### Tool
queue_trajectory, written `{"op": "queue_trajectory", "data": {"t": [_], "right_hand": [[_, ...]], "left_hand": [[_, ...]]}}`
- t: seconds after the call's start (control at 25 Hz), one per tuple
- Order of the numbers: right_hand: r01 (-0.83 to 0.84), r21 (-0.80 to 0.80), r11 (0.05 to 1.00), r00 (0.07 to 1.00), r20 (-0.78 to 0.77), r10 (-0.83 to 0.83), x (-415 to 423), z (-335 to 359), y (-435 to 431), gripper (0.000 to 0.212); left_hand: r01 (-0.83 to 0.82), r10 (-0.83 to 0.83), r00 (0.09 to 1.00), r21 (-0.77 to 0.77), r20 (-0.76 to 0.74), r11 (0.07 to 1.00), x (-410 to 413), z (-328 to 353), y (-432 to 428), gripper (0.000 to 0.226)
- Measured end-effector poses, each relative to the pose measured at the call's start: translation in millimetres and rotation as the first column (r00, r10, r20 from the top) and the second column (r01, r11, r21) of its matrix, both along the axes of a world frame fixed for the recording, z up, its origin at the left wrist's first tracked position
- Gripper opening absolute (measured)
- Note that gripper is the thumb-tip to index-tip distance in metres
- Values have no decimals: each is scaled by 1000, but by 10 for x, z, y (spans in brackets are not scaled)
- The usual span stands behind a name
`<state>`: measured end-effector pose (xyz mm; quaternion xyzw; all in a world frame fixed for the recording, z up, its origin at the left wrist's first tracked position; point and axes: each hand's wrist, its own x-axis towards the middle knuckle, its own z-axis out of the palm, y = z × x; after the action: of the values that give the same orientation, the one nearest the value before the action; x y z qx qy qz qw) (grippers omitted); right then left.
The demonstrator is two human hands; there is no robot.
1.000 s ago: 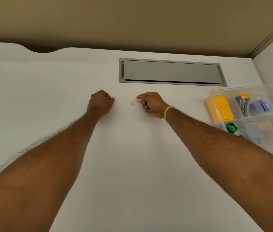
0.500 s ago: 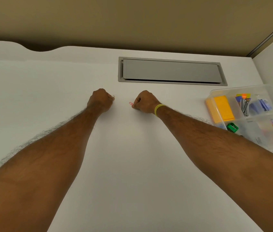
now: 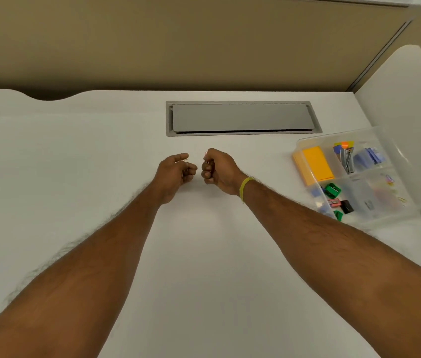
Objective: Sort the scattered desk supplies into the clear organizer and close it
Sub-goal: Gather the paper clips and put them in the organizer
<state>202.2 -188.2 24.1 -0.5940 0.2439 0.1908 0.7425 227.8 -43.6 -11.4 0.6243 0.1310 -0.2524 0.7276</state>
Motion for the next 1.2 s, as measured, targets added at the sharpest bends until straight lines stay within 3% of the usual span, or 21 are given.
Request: {"op": "queue_trajectory", "data": {"t": [0.08,0.2,0.28,0.44,0.68,0.76,0.96,1.2], "right_hand": [[85,-39,996,996,44,-83,-142,57,-79,19],[107,-240,965,988,131,-77,-354,122,-247,16],[77,-425,902,982,187,4,-524,188,-405,18],[-61,-736,675,941,184,285,-869,353,-753,15],[-86,-827,555,922,145,359,-1331,598,-1217,28],[-69,-799,597,925,172,338,-1466,658,-1359,32],[103,-548,830,942,322,95,-1741,758,-1715,37],[250,-358,899,919,381,-104,-1909,757,-2155,41]], "left_hand": [[-25,20,998,-101,-52,995,-153,62,-172,27],[-54,22,989,-224,-145,973,-411,148,-436,25],[-33,-18,984,-281,-177,959,-595,206,-621,26],[45,-110,978,-343,-174,938,-880,322,-971,31],[105,-189,966,-398,-178,911,-1190,510,-1478,33],[110,-205,961,-419,-188,901,-1259,557,-1623,35],[91,-228,940,-461,-252,883,-1376,652,-2000,38],[152,-297,911,-437,-286,886,-1482,725,-2414,47]]}}
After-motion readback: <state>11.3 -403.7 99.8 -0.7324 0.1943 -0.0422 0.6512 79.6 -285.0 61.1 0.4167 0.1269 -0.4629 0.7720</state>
